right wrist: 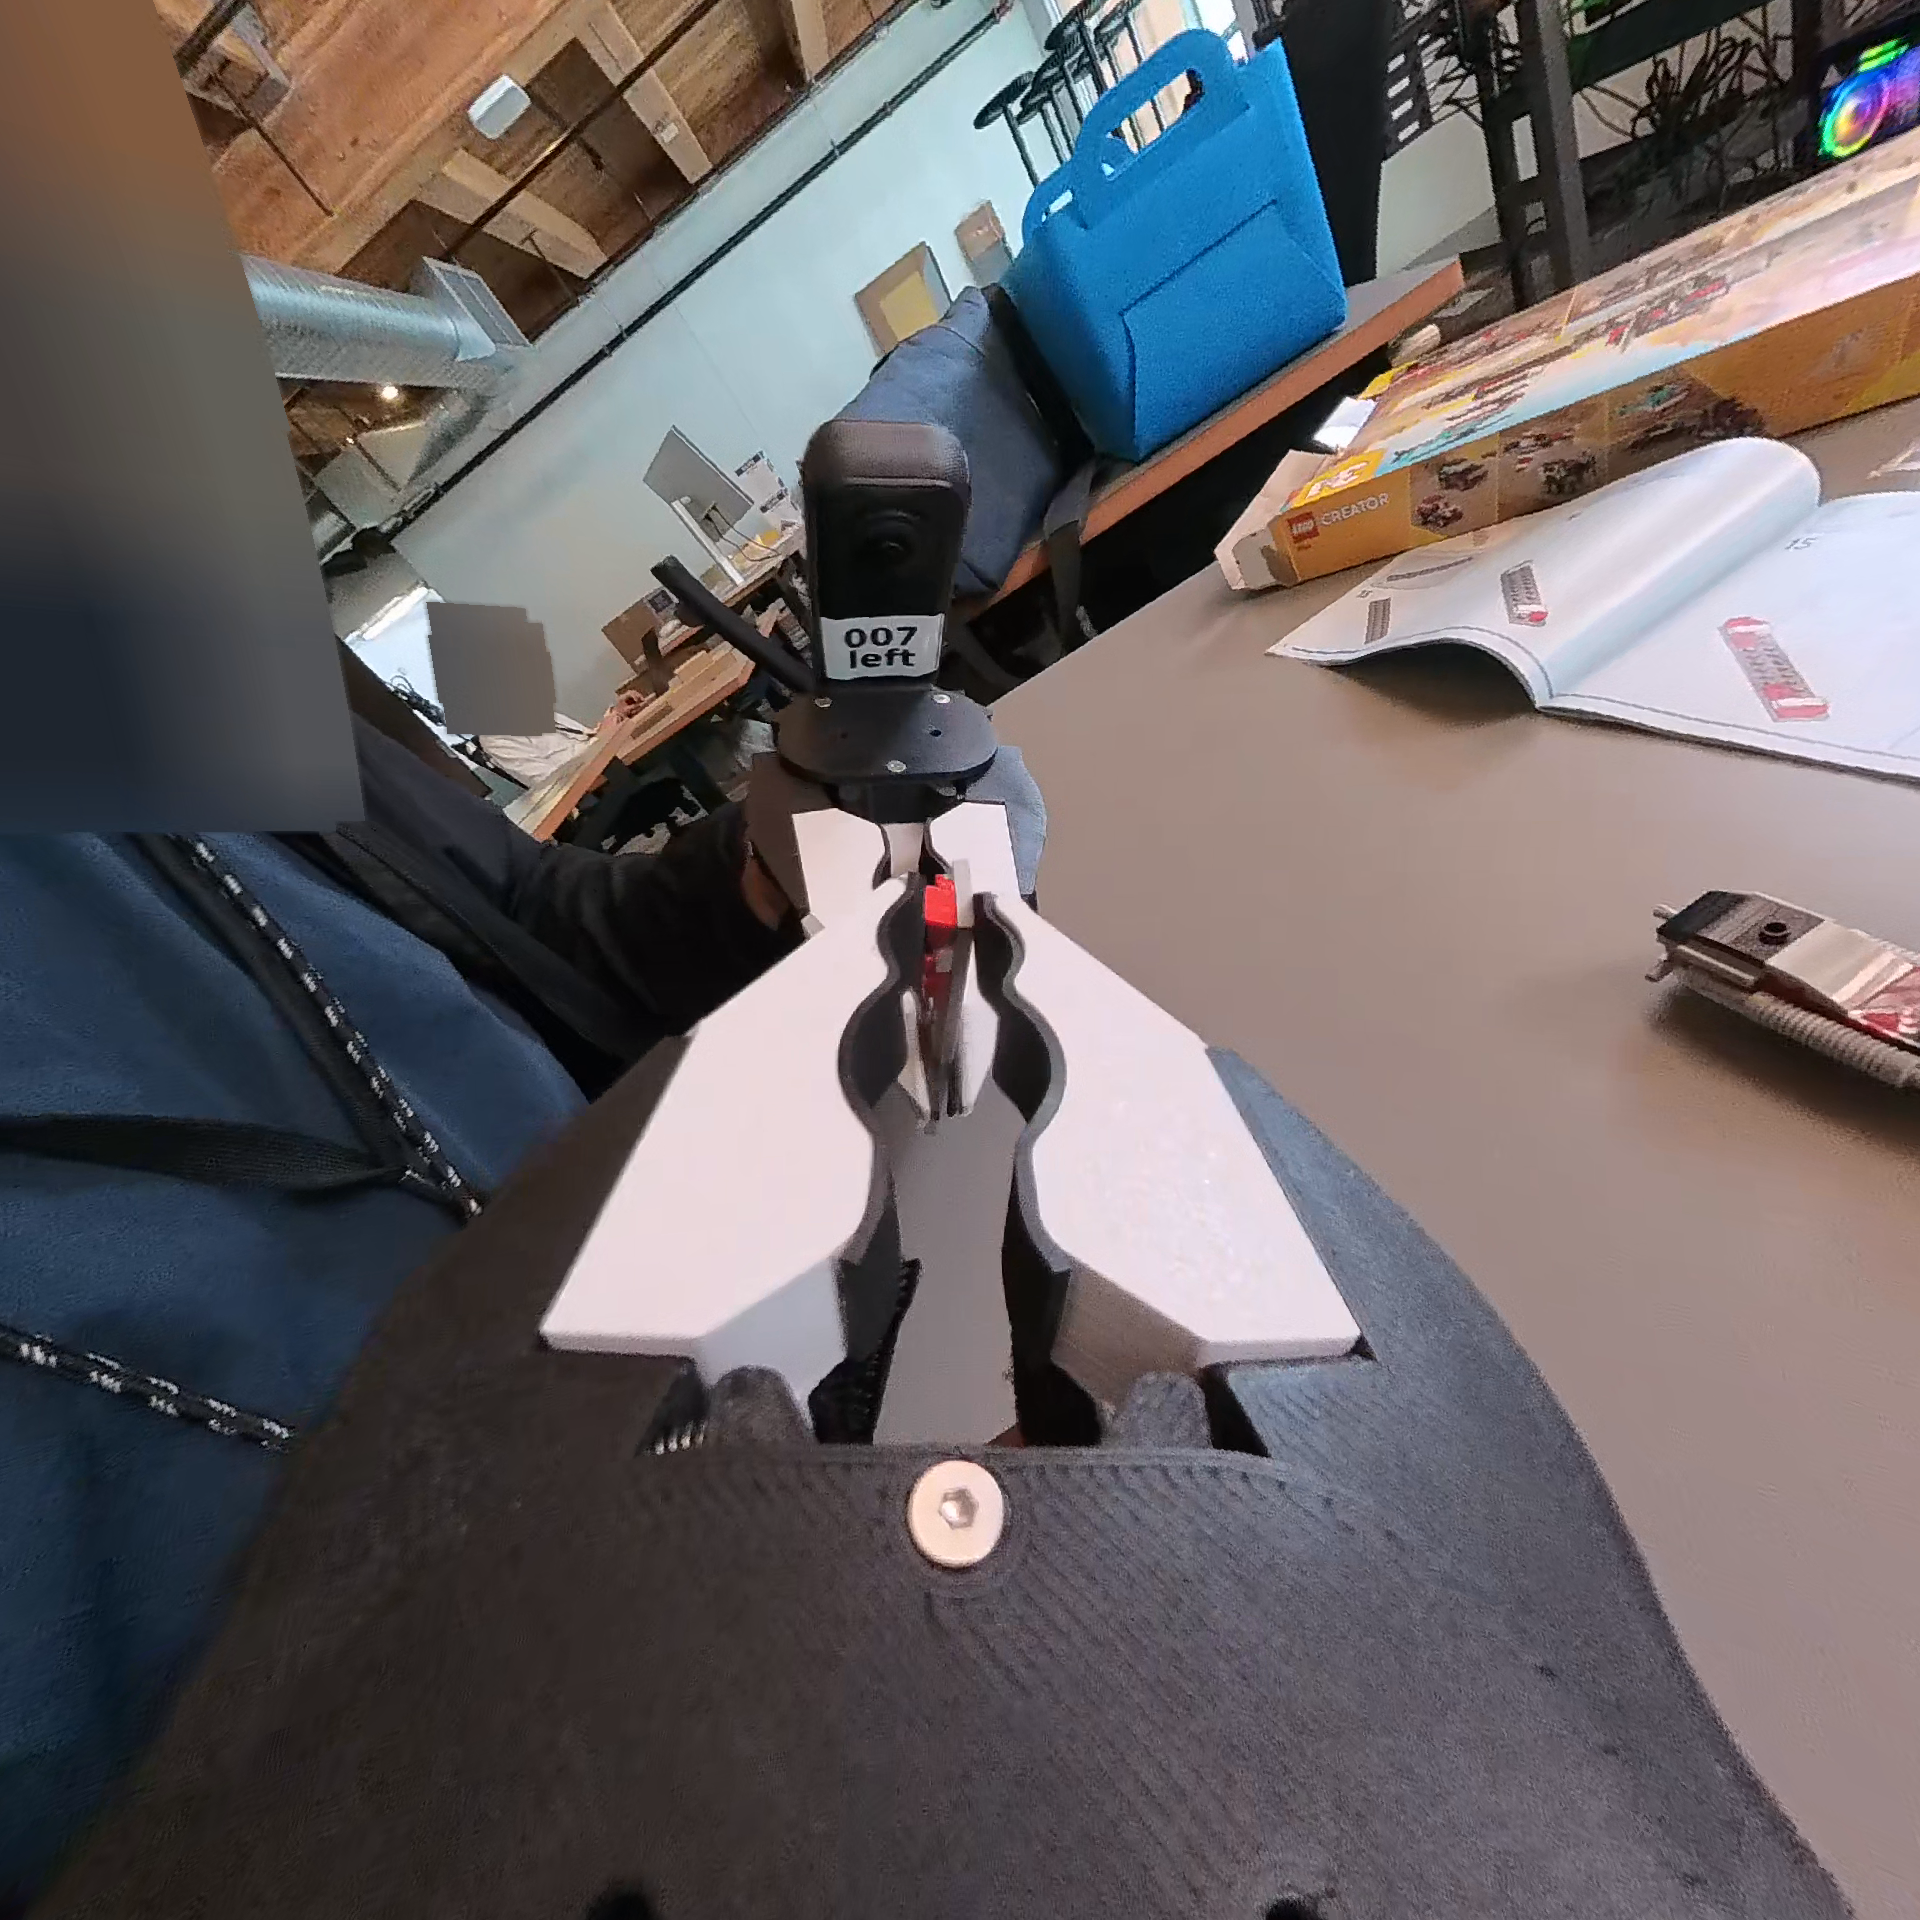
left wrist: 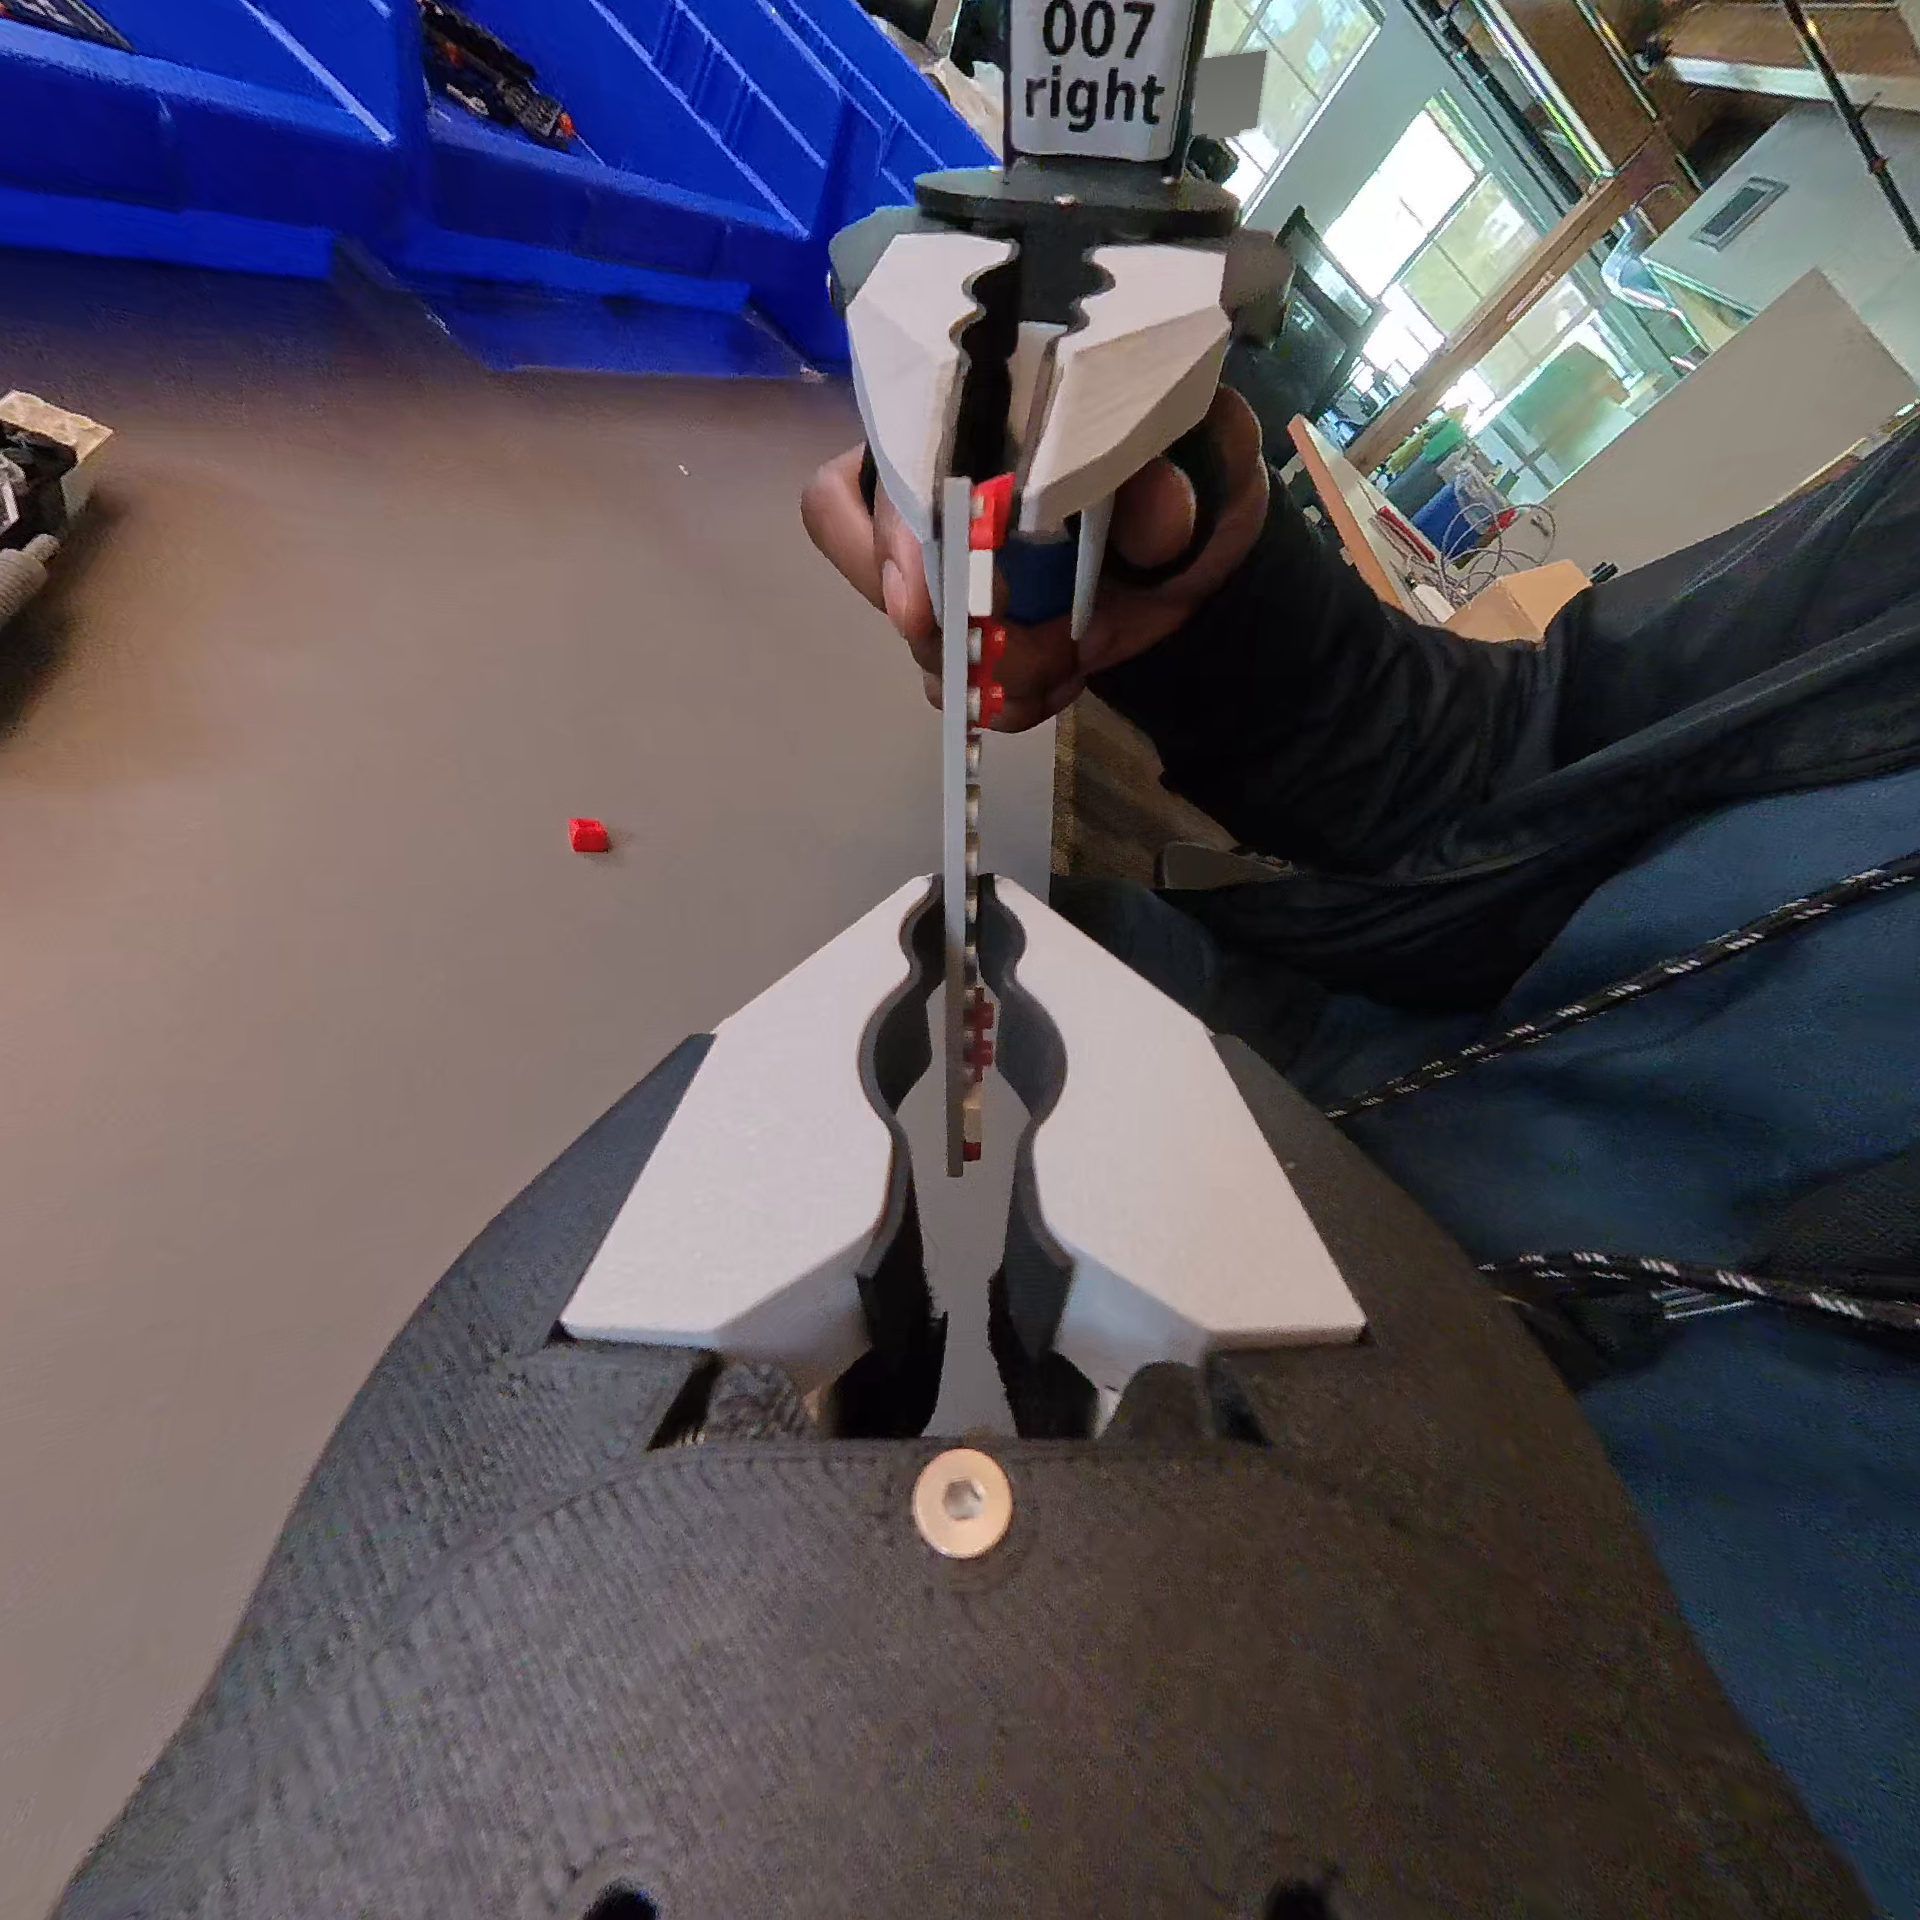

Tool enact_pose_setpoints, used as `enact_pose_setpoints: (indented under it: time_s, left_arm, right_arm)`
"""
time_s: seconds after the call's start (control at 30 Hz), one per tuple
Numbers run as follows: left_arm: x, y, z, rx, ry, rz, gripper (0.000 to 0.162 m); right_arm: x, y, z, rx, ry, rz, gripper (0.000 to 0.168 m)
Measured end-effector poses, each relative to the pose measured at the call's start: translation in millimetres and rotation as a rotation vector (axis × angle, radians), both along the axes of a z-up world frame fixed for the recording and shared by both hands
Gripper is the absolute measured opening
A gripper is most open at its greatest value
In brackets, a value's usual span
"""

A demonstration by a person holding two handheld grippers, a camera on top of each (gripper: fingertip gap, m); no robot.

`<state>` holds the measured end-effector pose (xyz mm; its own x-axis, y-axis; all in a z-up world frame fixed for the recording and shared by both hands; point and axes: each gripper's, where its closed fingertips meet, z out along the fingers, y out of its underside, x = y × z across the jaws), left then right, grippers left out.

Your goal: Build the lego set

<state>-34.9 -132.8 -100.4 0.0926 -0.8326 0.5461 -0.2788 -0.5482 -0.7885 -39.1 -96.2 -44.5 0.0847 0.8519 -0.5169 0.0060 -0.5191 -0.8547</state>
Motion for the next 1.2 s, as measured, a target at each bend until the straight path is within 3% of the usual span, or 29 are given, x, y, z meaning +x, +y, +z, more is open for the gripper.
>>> enact_pose_setpoints:
  time_s: [0.6,0.73,0.83,1.2]
  left_arm:
    - [2.1,-1.8,6.9,-0.006,-0.008,-0.002,0.003]
    - [2.5,0.4,7.2,-0.081,-0.048,0.013,0.003]
    - [2.1,3.5,4.8,-0.149,-0.065,0.034,0.003]
    - [2.3,3.1,7.2,-0.265,-0.125,0.033,0.003]
  right_arm:
    - [-2.0,1.7,6.3,0.279,-0.121,-0.115,0.008]
    - [-2.5,7.3,4.2,0.237,-0.111,-0.145,0.010]
    - [0.7,11.9,3.3,0.189,-0.088,-0.165,0.030]
    - [3.7,18.4,-4.4,0.114,-0.089,-0.179,0.028]
